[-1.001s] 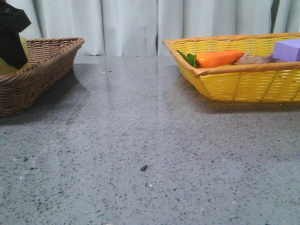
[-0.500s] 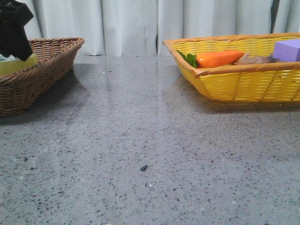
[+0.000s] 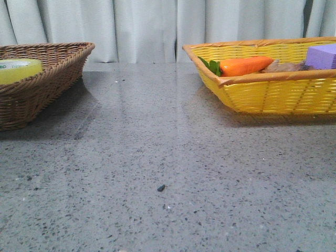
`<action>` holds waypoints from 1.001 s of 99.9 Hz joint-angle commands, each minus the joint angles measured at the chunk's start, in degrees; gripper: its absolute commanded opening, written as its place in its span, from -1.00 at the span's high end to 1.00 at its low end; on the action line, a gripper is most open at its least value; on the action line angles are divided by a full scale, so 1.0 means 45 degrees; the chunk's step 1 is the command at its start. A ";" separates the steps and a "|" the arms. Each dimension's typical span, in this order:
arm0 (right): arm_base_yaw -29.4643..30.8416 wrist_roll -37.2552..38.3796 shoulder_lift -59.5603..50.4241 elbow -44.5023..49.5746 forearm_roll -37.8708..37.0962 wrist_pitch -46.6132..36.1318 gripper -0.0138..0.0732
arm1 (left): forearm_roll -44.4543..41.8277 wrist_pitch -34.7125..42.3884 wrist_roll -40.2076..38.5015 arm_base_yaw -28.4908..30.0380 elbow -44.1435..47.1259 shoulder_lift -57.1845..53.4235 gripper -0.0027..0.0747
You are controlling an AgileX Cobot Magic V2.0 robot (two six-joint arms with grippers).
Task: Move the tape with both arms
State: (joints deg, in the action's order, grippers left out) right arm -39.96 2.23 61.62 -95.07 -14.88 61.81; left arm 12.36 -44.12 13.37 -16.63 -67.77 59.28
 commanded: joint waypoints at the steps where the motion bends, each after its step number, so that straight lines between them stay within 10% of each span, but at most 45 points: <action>1: 0.0057 0.0348 -0.1629 0.1678 -0.0473 -0.2313 0.85 | 0.0371 0.0635 -0.0081 0.0004 0.0050 -0.1222 0.99; 44: 0.0057 0.0416 -0.8506 1.0205 -0.0503 -0.6153 0.85 | 0.1210 0.2211 -0.0081 0.0004 0.4830 -0.6617 0.99; 100: 0.0057 0.0437 -1.2892 1.3532 -0.1266 -0.6550 0.85 | 0.1471 0.2574 -0.0081 0.0004 0.9475 -1.3201 0.99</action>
State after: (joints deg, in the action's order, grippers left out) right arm -39.96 4.13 3.25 -33.25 -19.01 35.80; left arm 17.64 -36.94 13.37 -16.63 -24.66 0.73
